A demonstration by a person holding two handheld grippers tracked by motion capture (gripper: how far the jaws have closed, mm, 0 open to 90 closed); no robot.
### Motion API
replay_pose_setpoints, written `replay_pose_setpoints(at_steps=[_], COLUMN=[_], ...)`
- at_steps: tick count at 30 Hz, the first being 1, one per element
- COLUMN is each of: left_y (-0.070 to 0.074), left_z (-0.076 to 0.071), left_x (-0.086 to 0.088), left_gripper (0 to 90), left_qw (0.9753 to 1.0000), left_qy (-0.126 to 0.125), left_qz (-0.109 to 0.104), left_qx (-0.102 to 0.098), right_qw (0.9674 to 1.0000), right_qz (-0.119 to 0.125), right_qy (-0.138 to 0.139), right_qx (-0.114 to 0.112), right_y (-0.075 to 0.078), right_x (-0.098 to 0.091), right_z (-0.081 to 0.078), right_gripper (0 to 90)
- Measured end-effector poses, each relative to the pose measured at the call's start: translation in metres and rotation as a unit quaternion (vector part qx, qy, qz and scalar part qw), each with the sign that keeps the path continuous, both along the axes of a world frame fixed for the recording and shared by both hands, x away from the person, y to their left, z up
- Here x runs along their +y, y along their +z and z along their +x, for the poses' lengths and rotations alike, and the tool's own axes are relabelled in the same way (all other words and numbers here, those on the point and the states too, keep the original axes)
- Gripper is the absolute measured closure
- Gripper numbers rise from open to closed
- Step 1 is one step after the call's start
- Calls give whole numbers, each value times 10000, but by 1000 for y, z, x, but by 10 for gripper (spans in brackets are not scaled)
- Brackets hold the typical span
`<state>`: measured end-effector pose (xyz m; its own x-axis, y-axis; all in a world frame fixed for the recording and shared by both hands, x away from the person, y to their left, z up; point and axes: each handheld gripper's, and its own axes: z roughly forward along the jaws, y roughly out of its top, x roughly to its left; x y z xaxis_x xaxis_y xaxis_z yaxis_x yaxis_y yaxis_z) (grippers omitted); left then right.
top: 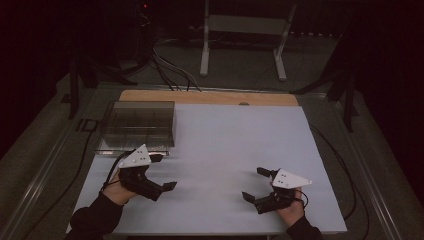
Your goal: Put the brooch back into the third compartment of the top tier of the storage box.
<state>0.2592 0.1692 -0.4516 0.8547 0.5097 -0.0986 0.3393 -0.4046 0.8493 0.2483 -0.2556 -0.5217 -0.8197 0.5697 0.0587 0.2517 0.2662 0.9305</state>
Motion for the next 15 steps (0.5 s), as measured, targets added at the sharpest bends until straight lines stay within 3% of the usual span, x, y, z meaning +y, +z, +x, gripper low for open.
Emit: replay_pose_setpoints(at_steps=[9, 15], left_y=[-25, -43], left_z=[-7, -8], left_x=[7, 12], left_gripper=[5, 5], left_qw=[9997, 9995], left_qy=[75, 199], left_qz=[202, 207], left_qx=[62, 164], right_qw=[10000, 10000], right_qz=[5, -1], right_qy=[3, 0], right_qx=[14, 4], right_y=[0, 0], right_x=[0, 0], right_z=[0, 0], right_gripper=[0, 0])
